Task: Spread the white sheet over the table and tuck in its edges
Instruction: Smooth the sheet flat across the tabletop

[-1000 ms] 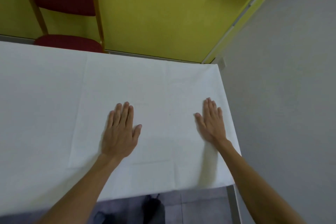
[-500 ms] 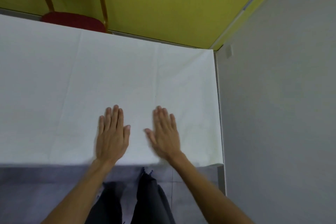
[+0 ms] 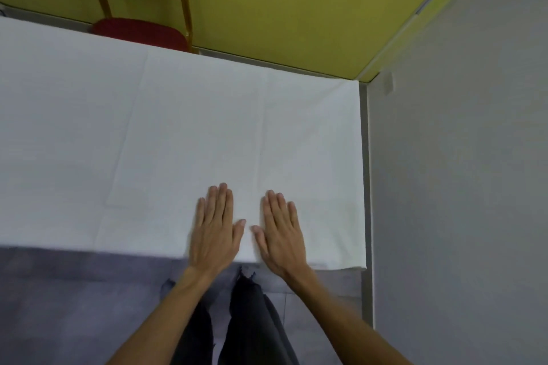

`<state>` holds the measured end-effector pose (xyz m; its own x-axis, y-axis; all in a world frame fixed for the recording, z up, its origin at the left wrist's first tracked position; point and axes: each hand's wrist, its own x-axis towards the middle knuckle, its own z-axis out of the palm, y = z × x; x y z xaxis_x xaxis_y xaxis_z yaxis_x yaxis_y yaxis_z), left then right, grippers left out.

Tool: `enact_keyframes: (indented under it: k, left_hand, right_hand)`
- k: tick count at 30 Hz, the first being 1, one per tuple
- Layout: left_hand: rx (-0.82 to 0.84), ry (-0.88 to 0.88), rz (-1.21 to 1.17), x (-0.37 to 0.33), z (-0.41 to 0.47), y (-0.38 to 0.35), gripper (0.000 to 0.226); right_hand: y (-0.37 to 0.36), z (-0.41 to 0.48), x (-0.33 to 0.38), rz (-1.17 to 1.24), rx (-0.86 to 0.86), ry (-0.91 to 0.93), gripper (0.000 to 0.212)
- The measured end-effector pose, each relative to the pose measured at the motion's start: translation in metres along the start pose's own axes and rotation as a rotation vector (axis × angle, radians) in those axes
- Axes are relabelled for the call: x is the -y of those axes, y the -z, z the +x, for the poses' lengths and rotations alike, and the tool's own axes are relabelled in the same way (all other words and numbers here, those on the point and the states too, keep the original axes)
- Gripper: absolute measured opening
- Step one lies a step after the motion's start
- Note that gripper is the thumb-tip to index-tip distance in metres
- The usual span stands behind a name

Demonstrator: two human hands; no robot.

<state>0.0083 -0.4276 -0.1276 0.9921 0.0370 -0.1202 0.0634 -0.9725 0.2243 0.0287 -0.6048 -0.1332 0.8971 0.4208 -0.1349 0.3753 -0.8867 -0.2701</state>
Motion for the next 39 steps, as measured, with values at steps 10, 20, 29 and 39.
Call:
enact_keyframes:
  k: [10, 20, 29, 39]
  left_hand:
    - [-0.018, -0.040, 0.049, 0.003, 0.000, 0.000, 0.071]
    - [-0.017, -0.042, 0.055, 0.000, -0.001, 0.003, 0.071]
    - [0.136, 0.018, -0.037, -0.003, 0.002, 0.019, 0.072]
    - [0.158, 0.094, -0.082, -0.041, -0.020, 0.015, 0.075]
  right_hand:
    - [0.034, -0.034, -0.103, -0.088, 0.079, -0.197, 0.080]
    - [0.035, -0.034, -0.102, -0.087, 0.075, -0.182, 0.079]
    - [0.059, -0.029, -0.095, -0.076, 0.252, -0.227, 0.083]
    - [0.073, -0.033, -0.086, -0.032, 0.276, -0.156, 0.085]
